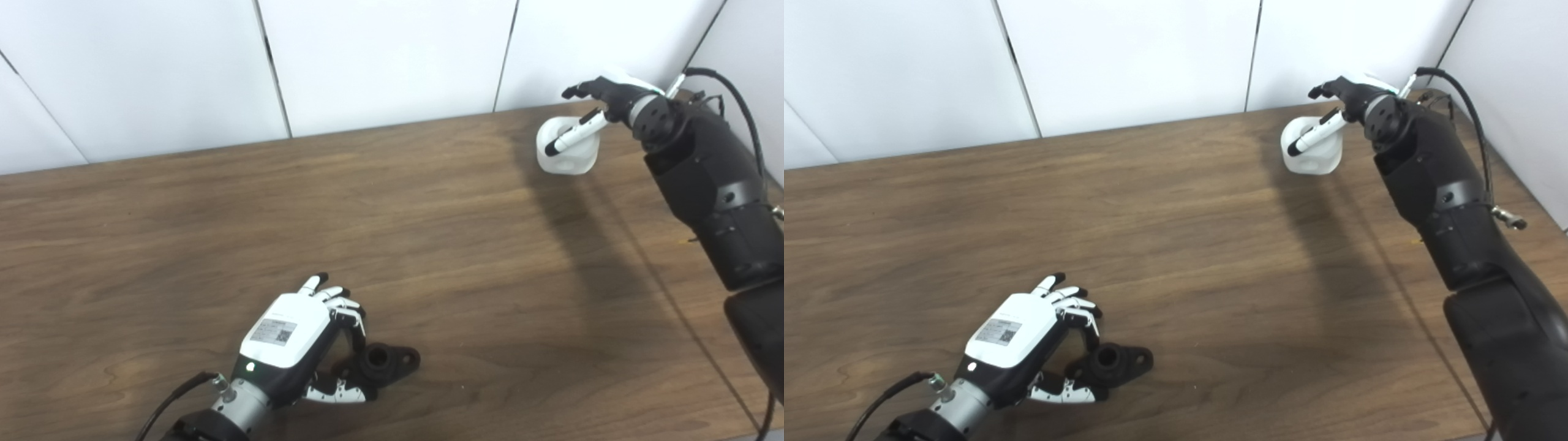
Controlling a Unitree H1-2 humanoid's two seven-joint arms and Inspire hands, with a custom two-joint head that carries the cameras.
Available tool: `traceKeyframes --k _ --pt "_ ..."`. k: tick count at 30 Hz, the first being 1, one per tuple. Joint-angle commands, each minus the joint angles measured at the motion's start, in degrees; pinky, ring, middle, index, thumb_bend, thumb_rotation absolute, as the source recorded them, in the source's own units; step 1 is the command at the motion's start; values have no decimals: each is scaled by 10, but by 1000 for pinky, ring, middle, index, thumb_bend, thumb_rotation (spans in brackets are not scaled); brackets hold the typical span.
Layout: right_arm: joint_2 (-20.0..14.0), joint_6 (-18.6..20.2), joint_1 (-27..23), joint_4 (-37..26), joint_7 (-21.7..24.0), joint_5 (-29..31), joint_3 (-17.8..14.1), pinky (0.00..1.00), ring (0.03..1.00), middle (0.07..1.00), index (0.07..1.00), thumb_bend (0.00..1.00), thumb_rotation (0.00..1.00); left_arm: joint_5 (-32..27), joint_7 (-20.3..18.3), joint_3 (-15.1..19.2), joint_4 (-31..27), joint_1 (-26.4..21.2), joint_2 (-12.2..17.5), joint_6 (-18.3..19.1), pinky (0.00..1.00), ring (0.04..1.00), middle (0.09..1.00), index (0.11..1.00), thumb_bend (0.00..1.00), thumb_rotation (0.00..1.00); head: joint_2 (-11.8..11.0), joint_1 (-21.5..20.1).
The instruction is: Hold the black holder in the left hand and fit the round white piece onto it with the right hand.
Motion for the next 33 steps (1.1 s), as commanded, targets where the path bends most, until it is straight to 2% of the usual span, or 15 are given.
traceKeyframes --k 1,3,6,15,22,26,33 --pt "-19 3 -36 -11 8 -16 -8 871 964 930 861 972 324 10 -14 -3 2 -2 6 1 1000 884 784 488 520 60 1 -1" --pt "-22 3 -36 -18 24 -22 -7 951 993 952 866 974 334 9 -12 -2 3 -2 6 1 1000 880 781 488 521 60 1 -1" --pt "-26 3 -36 -26 42 -20 -9 994 1000 972 870 979 334 7 -11 -1 4 -1 4 2 1000 878 780 487 521 59 1 -2" --pt "-36 3 -39 -29 64 -24 -8 1000 1000 989 876 981 341 5 -6 -1 9 -1 2 2 1000 880 784 487 522 58 0 -2" --pt "-37 3 -38 -33 76 -31 -13 972 1000 964 880 981 348 8 -8 -2 11 -2 3 2 1000 882 785 488 521 60 -1 -3" --pt "-40 2 -37 -33 72 -24 -8 999 1000 991 880 976 355 12 -11 -3 10 -2 2 5 1000 888 791 488 521 60 -1 -2" --pt "-40 2 -38 -27 64 -20 -3 1000 1000 974 875 980 337 10 -6 -3 13 -3 0 3 1000 885 789 487 522 60 -2 0"
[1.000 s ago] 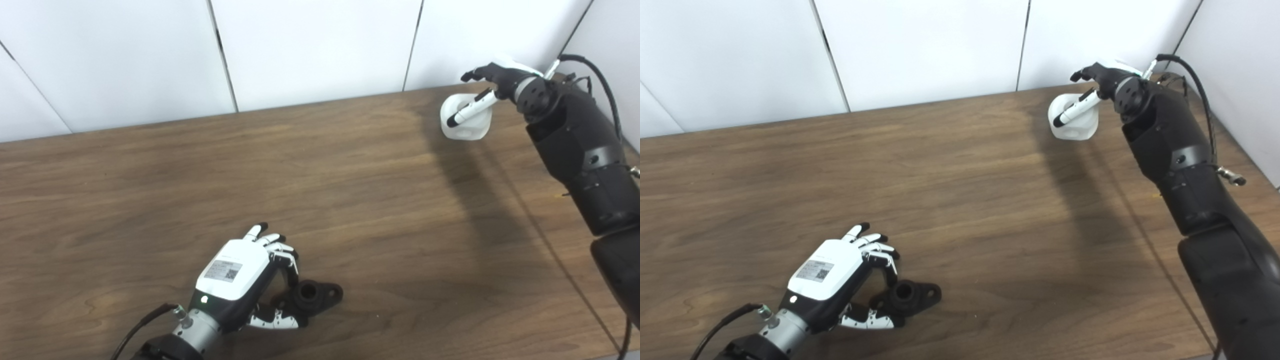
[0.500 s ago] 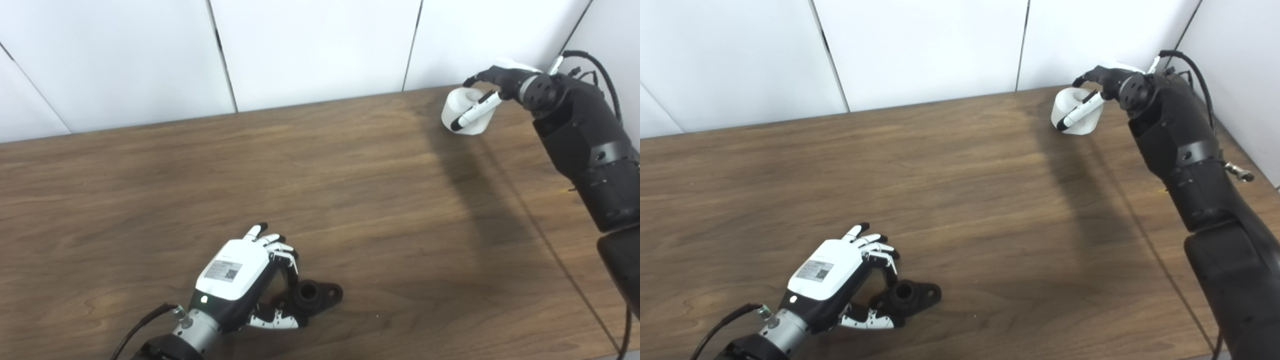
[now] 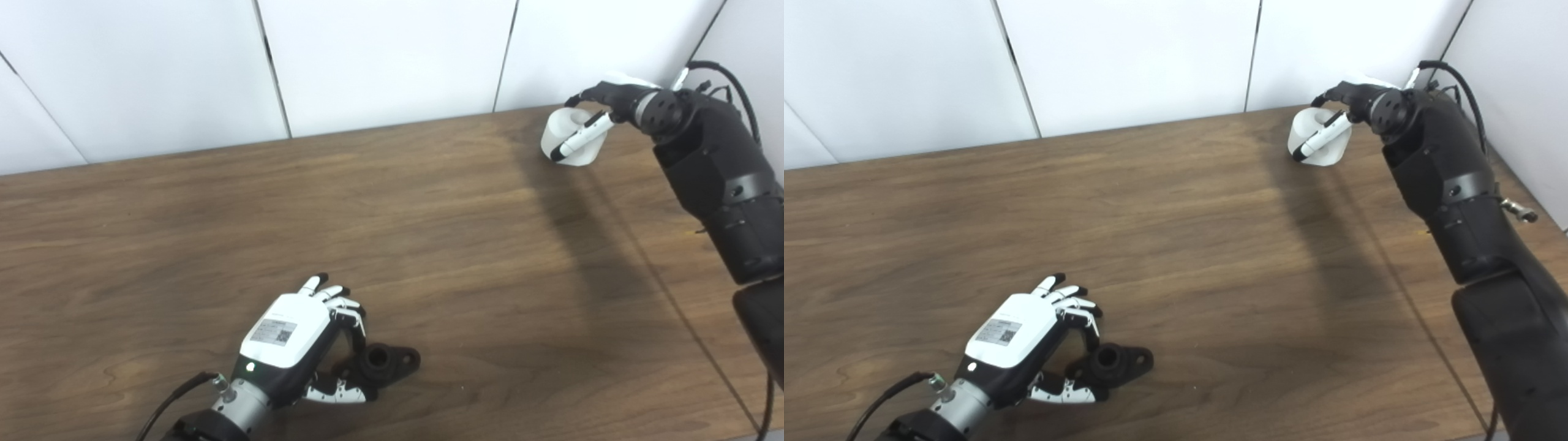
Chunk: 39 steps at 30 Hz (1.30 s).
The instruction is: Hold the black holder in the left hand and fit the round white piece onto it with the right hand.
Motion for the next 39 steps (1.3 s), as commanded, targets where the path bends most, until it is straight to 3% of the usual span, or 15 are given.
traceKeyframes --k 1,15,19,25,37,39 --pt "-24 2 -33 -8 -14 -4 -5 1000 1000 979 874 982 337 11 -6 -3 13 -3 1 2 1000 884 789 487 521 60 0 0" --pt "-31 2 -31 -7 -6 -28 -1 1000 1000 956 823 926 280 6 -11 0 11 -3 6 3 1000 890 794 488 521 60 0 -5" --pt "-38 1 -31 -3 -10 -31 13 994 1000 947 818 913 285 6 -15 1 9 -3 8 4 1000 892 794 488 521 60 0 -14" --pt "-32 2 -24 1 -19 -30 9 966 982 927 810 959 315 -15 -5 8 12 -2 18 -5 1000 891 787 487 522 56 -4 -34" --pt "-19 1 -15 -3 -55 -26 16 1000 993 918 785 961 321 -11 -3 7 12 2 29 -11 1000 879 784 487 523 58 -37 -56" --pt "-20 -2 -14 -2 -58 -19 18 1000 999 931 787 959 317 -10 -3 7 14 2 29 -12 1000 879 786 487 523 59 -50 -57"
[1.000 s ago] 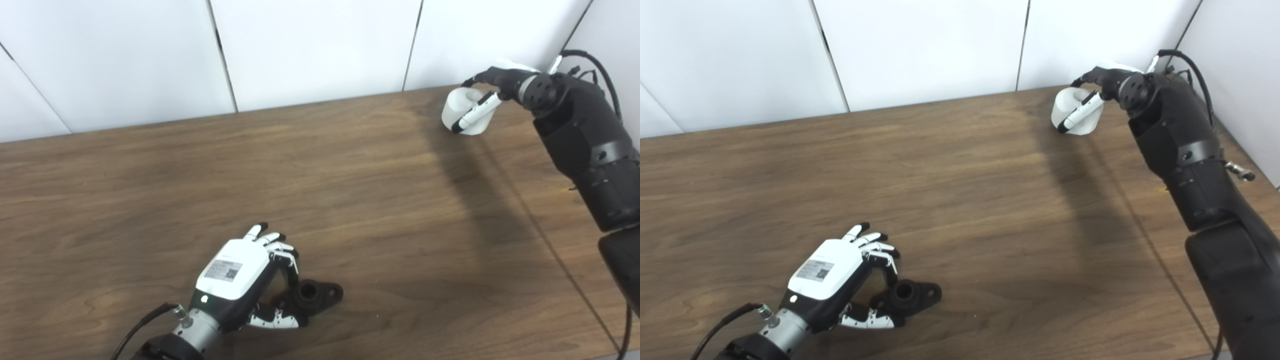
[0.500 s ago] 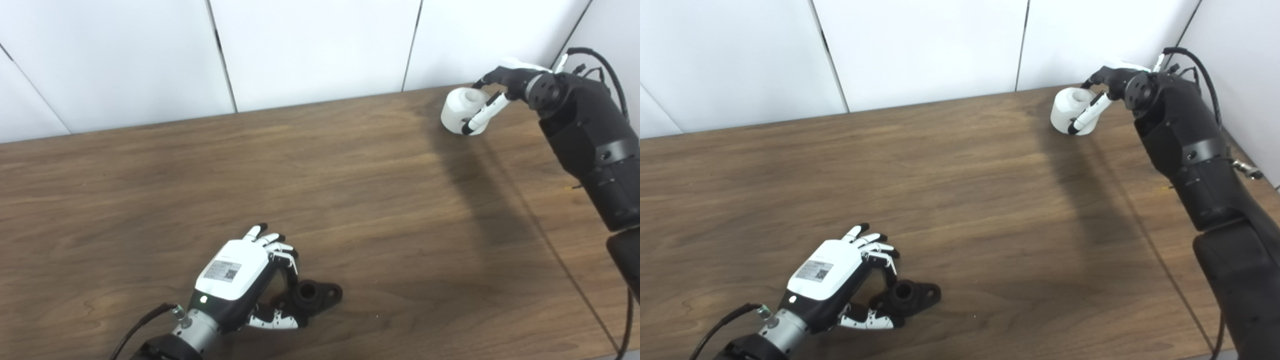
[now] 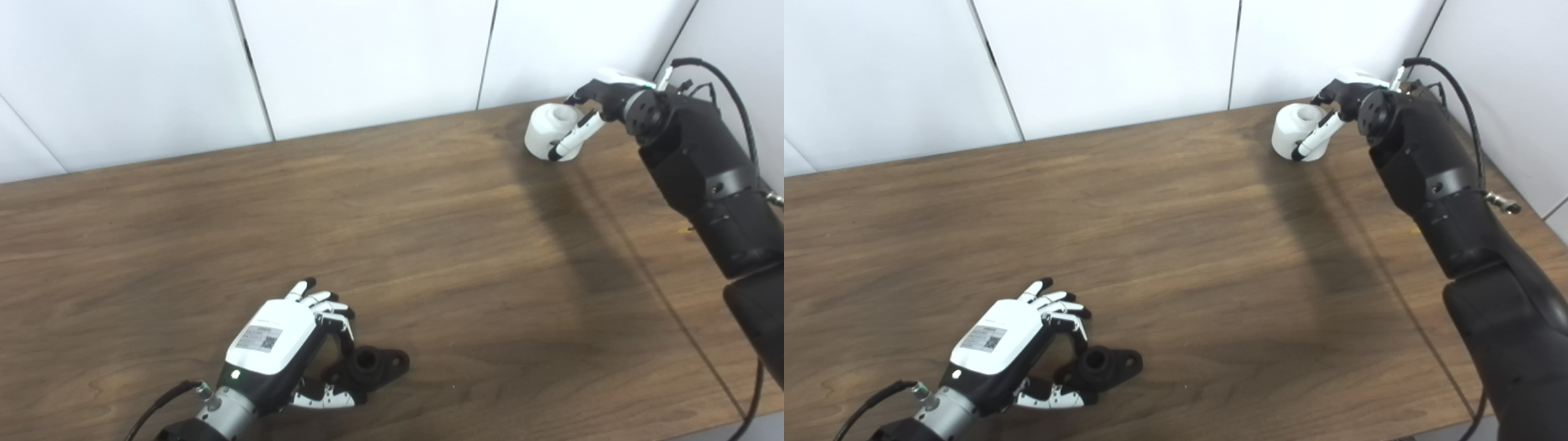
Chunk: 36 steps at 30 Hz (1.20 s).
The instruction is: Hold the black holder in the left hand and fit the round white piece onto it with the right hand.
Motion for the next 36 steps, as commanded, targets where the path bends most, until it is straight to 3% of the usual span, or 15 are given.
traceKeyframes --k 1,7,21,36 --pt "-14 -4 -19 -15 -20 7 -2 1000 999 931 789 952 316 11 -6 1 10 3 13 0 999 879 785 487 523 59 1 1" --pt "-15 -6 -13 -12 -34 22 2 1000 995 923 798 931 312 3 2 2 19 6 11 -2 987 879 777 486 523 57 -23 -3" --pt "-17 -1 -14 -9 -39 39 9 1000 994 920 792 942 306 7 11 1 21 7 16 -12 967 869 773 487 523 56 -30 -31" --pt "-18 1 -12 -8 -64 38 2 1000 991 918 766 917 291 -3 4 4 17 6 19 -7 1000 877 777 487 523 55 -30 -31"
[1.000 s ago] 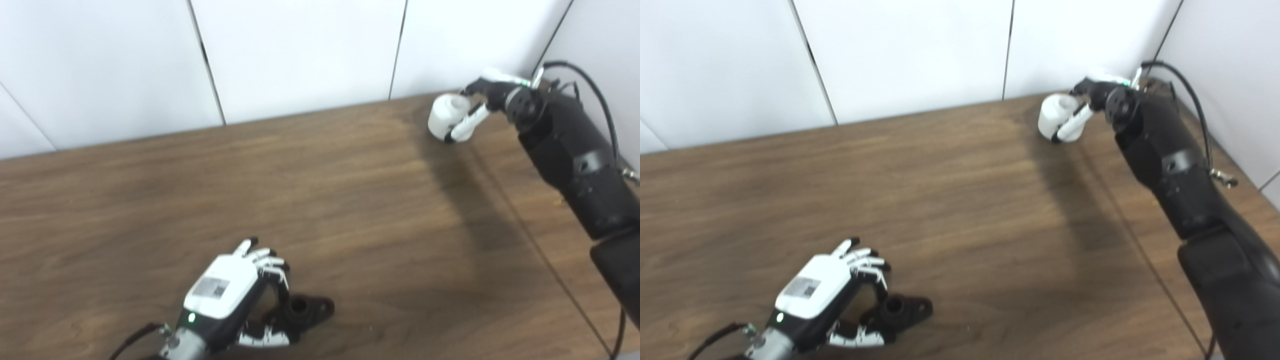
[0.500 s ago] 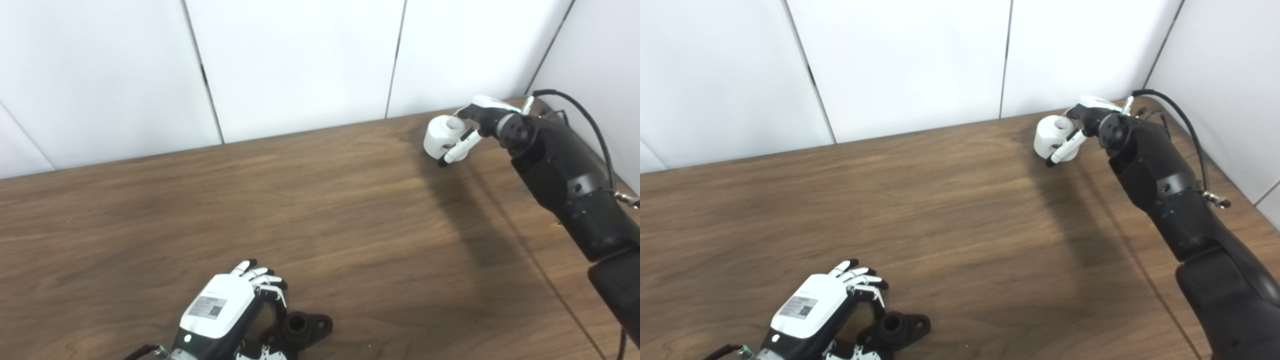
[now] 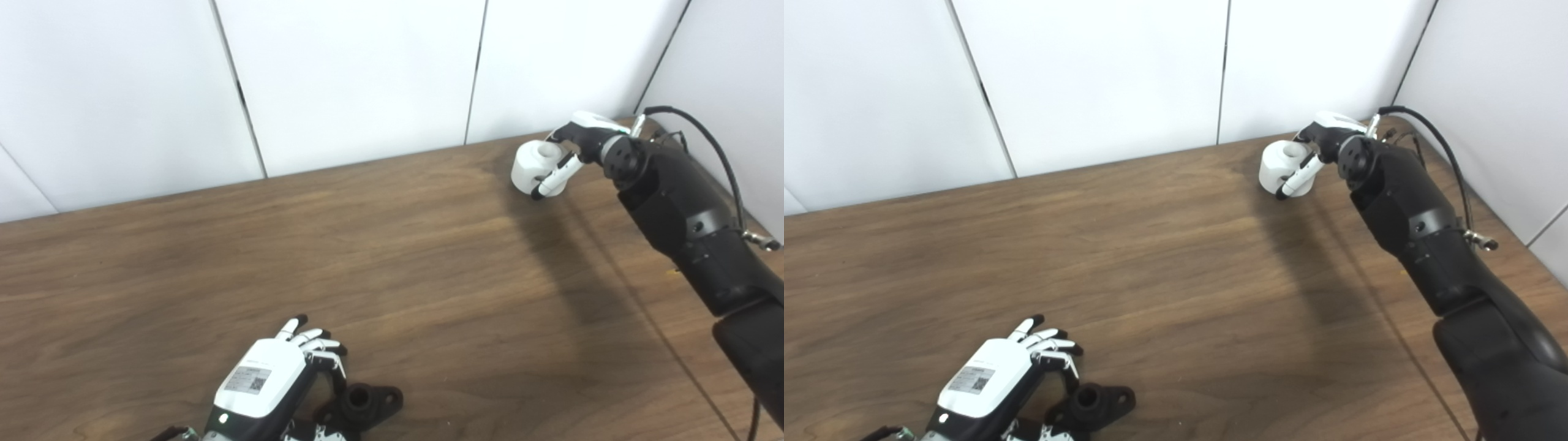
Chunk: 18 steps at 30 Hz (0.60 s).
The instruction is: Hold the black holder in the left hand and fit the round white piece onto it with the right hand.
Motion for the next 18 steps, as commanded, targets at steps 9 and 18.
traceKeyframes --k 9,18 --pt "-17 2 -25 -10 -24 -2 -12 1000 995 919 760 927 287 9 -16 2 -1 5 17 3 1000 874 777 487 522 55 5 5" --pt "-17 2 -25 -13 -25 -6 -13 1000 982 906 746 918 277 12 -21 1 -5 5 16 7 990 875 774 487 522 55 8 6"
